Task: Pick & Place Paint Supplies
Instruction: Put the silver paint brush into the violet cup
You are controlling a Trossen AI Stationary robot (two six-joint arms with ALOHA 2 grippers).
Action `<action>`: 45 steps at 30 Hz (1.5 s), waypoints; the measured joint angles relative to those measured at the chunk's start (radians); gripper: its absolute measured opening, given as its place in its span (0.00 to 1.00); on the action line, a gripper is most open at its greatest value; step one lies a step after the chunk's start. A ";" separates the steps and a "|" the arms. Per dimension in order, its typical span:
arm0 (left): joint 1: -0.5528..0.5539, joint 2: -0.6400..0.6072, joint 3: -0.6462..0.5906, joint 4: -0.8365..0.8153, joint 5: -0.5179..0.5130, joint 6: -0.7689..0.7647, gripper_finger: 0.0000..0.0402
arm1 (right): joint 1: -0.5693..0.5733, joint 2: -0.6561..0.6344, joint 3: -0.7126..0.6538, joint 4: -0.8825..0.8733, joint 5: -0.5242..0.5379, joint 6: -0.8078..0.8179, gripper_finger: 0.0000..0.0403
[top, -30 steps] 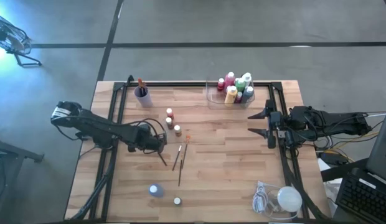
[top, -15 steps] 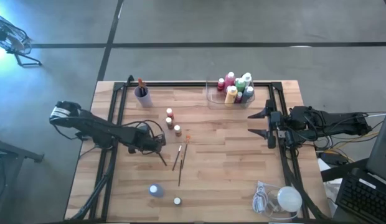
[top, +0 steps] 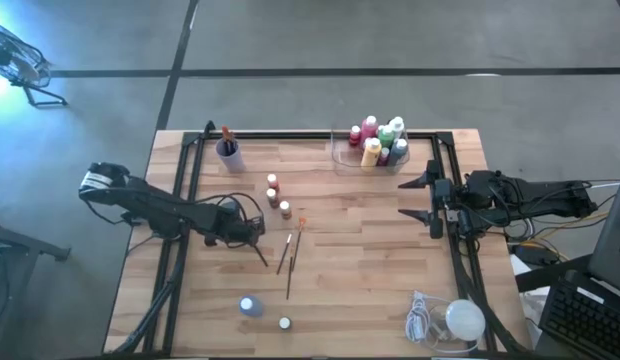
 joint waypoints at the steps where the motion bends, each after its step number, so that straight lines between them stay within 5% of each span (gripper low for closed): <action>1: 0.000 0.000 0.000 -0.001 0.000 0.005 0.31 | 0.000 0.000 0.000 0.000 0.000 0.000 0.76; 21: 0.000 0.002 -0.002 -0.022 -0.011 0.083 0.15 | 0.000 0.001 0.000 0.000 0.000 0.000 0.90; 31: 0.000 0.002 -0.003 -0.020 -0.008 0.109 0.02 | 0.000 0.001 0.000 0.000 0.000 0.000 0.83; 45: 0.002 -0.025 0.015 0.002 -0.006 0.213 0.01 | 0.000 0.000 0.000 0.000 0.000 0.000 0.73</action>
